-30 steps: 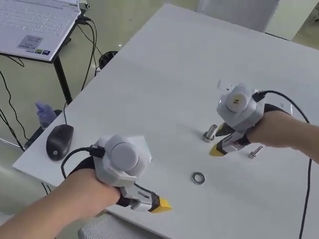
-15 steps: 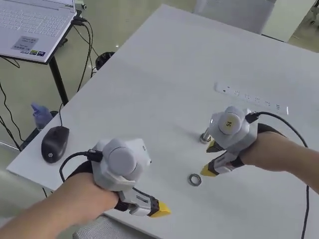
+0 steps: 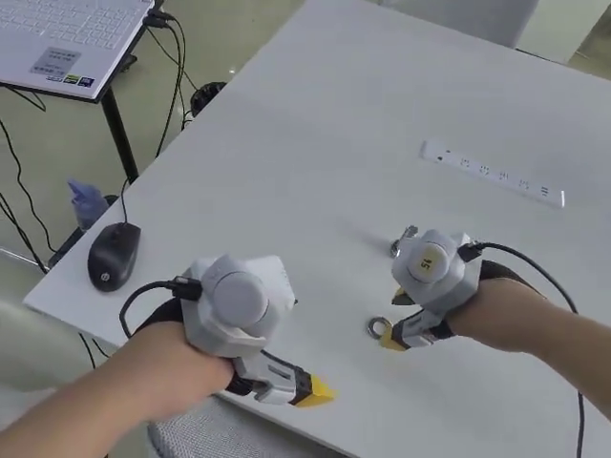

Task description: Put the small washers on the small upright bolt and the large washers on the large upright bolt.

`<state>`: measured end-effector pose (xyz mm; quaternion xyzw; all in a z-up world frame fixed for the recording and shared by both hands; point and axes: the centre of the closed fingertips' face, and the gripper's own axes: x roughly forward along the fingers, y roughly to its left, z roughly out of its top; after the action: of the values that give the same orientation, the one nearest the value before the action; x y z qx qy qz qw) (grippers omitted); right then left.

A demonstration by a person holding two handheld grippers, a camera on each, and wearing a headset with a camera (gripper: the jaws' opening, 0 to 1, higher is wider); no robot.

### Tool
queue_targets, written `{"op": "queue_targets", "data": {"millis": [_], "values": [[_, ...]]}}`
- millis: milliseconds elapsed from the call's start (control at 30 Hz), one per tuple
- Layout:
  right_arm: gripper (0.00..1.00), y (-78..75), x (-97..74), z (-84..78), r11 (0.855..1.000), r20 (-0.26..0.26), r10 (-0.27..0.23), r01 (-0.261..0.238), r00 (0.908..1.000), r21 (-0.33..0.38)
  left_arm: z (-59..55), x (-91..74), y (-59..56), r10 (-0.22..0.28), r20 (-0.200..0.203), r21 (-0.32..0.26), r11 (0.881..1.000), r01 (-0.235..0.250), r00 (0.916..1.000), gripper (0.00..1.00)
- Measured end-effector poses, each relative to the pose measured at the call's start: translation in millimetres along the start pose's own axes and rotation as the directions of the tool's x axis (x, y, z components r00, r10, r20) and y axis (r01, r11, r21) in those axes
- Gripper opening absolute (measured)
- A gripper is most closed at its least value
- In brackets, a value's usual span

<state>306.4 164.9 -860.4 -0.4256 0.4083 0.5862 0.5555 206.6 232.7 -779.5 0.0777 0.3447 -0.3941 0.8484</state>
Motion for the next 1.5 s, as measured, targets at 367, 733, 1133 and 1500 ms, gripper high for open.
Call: {"op": "queue_targets", "data": {"millis": [367,733,1133,1500], "values": [[0.42,-0.2,17.4,-4.8,1.0,-0.005,-0.001,0.001,1.0,0.012,-0.7,-4.9,-1.4,0.003,0.009,-0.003,1.0,-0.003,1.0,0.72],[0.41,-0.5,19.8,-4.4,1.0,-0.027,-0.006,0.006,0.9996,-0.014,-1.7,-2.2,-4.3,-0.006,0.007,-0.001,1.0,0.006,1.0,0.71],[0.31,0.3,20.2,-4.5,1.0,-0.051,-0.005,0.004,0.9987,-0.028,-2.6,-1.5,-4.8,-0.004,0.005,-0.004,1.0,0.004,1.0,0.69],[0.25,0.3,21.2,-5.9,0.999,-0.147,-0.008,0.0,0.9892,-0.048,-2.7,-3.9,-4.8,0.005,0.013,-0.01,1.0,-0.005,0.9999,0.68]]}}
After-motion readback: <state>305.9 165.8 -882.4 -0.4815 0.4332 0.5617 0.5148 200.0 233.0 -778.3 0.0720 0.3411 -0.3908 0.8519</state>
